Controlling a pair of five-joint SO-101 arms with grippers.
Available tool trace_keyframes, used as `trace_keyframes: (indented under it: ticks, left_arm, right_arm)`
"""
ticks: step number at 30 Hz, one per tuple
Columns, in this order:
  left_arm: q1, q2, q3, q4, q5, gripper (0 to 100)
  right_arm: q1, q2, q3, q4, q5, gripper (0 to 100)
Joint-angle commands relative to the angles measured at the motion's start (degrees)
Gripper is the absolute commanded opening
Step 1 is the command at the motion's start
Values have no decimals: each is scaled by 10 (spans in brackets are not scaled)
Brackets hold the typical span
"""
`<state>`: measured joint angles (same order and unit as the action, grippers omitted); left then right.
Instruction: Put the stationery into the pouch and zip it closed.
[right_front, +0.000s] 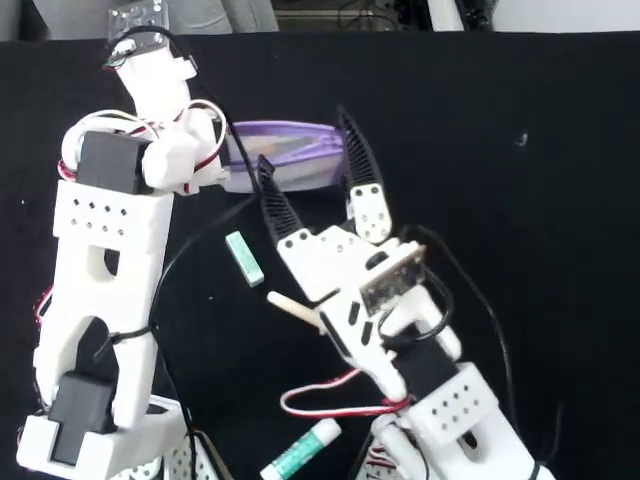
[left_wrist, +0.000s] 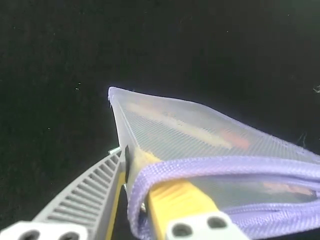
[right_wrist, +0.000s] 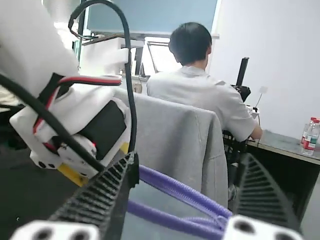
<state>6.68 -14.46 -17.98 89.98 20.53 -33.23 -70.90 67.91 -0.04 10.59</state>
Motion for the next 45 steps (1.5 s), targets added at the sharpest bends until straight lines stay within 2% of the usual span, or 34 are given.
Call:
trace_keyframes:
  ticks: [1, 7, 12, 15, 21, 26, 32, 37, 45]
  left_arm:
    - [-35, -21, -13, -4, 5, 30]
    - [-105, -20, -7, -31, 5, 30]
    - [-134, -20, -1, -45, 5, 30]
    - [-148, -20, -1, -48, 5, 30]
    - [-179, -19, 0, -69, 6, 30]
    - [-204, -19, 39, -122, 8, 30]
    - [-237, -19, 84, -192, 8, 30]
    - [-240, -19, 86, -196, 8, 30]
    - [-240, -20, 86, -195, 7, 30]
  right_arm:
    - [-9, -56, -65, 85, 23, 251]
    - [-7, -137, -167, 319, 33, 230]
    - [-7, -138, -250, 542, 34, 230]
    - [-7, -117, -269, 626, 58, 230]
    - [-10, -36, -249, 724, 138, 230]
    - [-11, 53, -185, 709, 151, 230]
    - [-28, 119, -83, 600, 151, 230]
    - [-90, 197, -14, 526, 149, 230]
    - [-95, 352, -25, 449, 147, 230]
